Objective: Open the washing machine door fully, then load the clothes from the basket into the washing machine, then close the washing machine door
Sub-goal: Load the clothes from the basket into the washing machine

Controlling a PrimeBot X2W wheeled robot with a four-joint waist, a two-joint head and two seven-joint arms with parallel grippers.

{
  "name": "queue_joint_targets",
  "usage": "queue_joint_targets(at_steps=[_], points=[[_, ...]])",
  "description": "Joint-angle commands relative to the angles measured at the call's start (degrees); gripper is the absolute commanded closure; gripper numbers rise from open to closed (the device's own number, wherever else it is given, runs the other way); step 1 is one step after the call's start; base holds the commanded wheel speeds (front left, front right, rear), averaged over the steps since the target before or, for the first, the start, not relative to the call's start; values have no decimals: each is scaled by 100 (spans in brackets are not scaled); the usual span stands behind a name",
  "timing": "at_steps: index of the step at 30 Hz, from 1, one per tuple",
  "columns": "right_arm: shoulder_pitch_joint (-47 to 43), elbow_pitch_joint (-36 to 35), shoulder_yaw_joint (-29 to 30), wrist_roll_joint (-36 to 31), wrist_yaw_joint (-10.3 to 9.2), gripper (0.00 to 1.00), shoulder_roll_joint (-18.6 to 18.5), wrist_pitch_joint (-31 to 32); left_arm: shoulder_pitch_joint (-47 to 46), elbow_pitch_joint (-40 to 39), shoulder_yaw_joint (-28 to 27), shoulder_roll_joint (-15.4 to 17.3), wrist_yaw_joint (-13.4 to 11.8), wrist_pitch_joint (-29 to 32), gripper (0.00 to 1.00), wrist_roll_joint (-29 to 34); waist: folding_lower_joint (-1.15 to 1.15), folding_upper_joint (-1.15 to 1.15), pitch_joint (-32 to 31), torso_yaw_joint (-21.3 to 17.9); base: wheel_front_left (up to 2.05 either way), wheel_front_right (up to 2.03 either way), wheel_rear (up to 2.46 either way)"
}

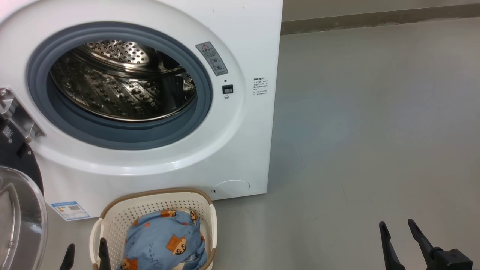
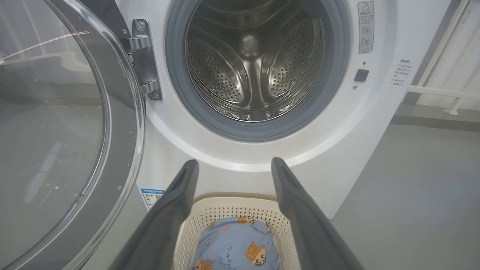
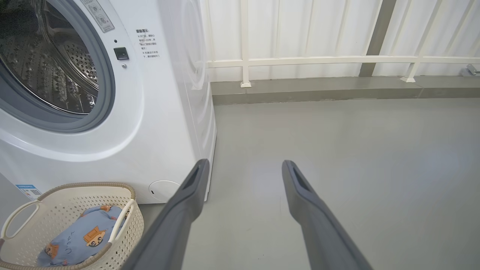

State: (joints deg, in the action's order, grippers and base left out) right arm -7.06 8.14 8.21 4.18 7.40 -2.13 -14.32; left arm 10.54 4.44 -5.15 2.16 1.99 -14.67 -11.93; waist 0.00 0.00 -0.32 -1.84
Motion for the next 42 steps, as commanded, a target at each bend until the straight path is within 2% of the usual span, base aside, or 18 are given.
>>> queue_joint_targets(at_steps=[1, 14, 22, 34, 38, 39, 42], points=[[154, -121, -119, 92, 9, 0, -75, -68, -183, -143, -169, 72, -45, -33, 0, -37, 0, 0, 4, 2, 0, 0, 0], [190, -100, -191, 166, 9, 0, -75, -68, -150, -167, -163, 72, -64, -33, 0, 18, 0, 0, 119, -34, 0, 0, 0], [352, -104, -260, 280, 9, 0, -75, -68, -317, 79, -80, 72, -17, -33, 0, 152, 0, 0, 566, -214, 0, 0, 0], [991, -39, -485, 575, 9, 0, -75, -68, -1548, 1154, -83, 161, 98, -33, 0, 366, 0, 0, 1867, -630, 0, 0, 0], [1153, -5, -567, 663, 9, 0, -75, -68, -1888, 1392, -188, 183, 66, -33, 0, 352, 0, 0, 2152, -685, 0, 0, 0], [1439, -20, -707, 759, 9, 0, -75, -68, -2437, 1936, -349, 267, 40, -33, 0, 325, 0, 0, 2593, -791, 0, 0, 0], [1601, -4, -757, 731, 9, 0, -75, -68, -2924, 2664, -458, 392, 20, -33, 0, 270, 0, 0, 2865, -806, 0, 0, 0]])
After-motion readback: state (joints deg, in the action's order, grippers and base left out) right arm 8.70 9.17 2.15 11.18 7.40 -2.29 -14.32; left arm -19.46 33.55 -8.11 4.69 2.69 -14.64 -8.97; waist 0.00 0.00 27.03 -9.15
